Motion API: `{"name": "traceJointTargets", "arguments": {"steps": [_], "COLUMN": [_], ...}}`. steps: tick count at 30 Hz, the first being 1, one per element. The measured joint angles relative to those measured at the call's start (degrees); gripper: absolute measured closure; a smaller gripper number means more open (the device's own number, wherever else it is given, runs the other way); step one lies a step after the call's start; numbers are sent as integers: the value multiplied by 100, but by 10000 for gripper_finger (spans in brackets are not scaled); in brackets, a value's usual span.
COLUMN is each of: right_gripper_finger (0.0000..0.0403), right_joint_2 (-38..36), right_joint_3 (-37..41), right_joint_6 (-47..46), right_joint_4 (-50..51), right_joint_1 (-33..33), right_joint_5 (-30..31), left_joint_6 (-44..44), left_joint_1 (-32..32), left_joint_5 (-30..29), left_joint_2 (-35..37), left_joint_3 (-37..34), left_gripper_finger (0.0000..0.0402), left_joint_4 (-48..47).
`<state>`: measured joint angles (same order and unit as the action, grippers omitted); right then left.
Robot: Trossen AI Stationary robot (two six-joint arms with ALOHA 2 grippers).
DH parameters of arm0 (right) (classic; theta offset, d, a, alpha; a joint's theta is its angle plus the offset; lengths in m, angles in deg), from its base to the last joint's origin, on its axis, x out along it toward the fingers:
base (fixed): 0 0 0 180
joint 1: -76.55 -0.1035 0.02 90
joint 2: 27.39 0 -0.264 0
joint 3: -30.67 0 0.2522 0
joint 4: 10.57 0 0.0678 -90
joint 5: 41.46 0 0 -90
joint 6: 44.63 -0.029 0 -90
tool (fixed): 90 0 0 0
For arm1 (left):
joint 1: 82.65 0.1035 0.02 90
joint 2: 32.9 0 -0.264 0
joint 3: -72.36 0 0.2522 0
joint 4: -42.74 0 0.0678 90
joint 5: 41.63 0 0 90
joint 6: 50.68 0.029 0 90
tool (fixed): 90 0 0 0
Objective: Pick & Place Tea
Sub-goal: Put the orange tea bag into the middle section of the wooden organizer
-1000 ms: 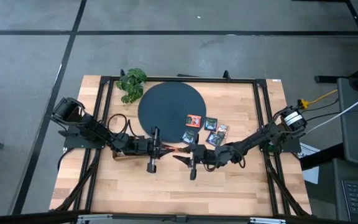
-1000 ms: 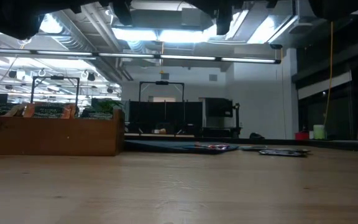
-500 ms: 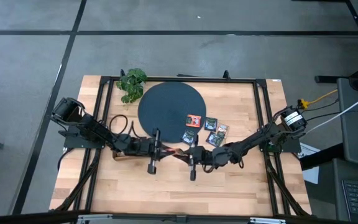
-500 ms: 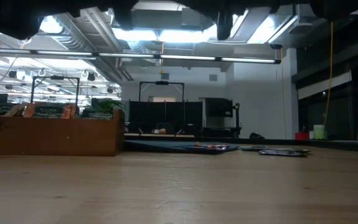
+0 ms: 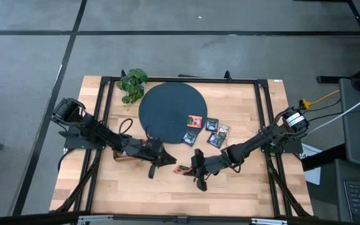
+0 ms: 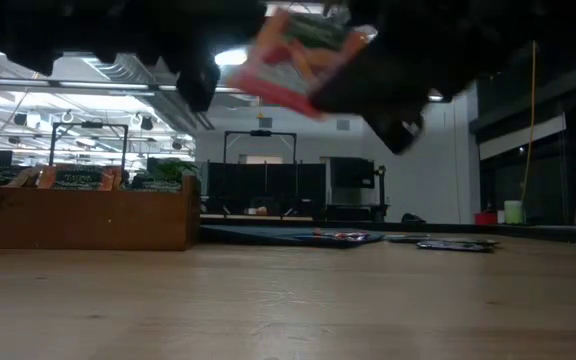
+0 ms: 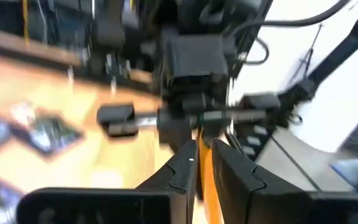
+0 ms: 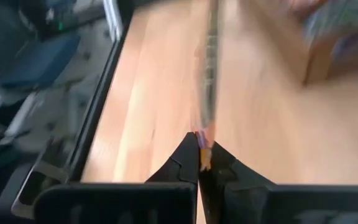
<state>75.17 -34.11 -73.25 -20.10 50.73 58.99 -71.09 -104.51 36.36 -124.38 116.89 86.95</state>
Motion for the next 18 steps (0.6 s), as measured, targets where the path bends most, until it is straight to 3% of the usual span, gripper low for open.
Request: {"name": "traceJointTargets", "arguments": {"steps": [6, 10, 14, 18], "right_gripper_finger": [401, 401, 402, 401], "right_joint_2": [0, 0, 0, 0], "right_joint_3": [0, 0, 0, 0], "right_joint_6": [-708, -883, -879, -861], "right_joint_4": [767, 1000, 986, 984], "right_joint_1": [-9, -9, 2, 2], "right_joint_5": [-664, -892, -912, -910], "left_joint_6": [-517, -495, -281, -60], "left_joint_1": [106, 230, 349, 447], "left_joint_5": [403, 951, 1024, 1201], "left_joint_2": [0, 0, 0, 0], "left_joint_3": [205, 861, 1667, 2164], "left_gripper_finger": [354, 349, 342, 334], "left_joint_4": [-976, -2267, -4037, -4815]}}
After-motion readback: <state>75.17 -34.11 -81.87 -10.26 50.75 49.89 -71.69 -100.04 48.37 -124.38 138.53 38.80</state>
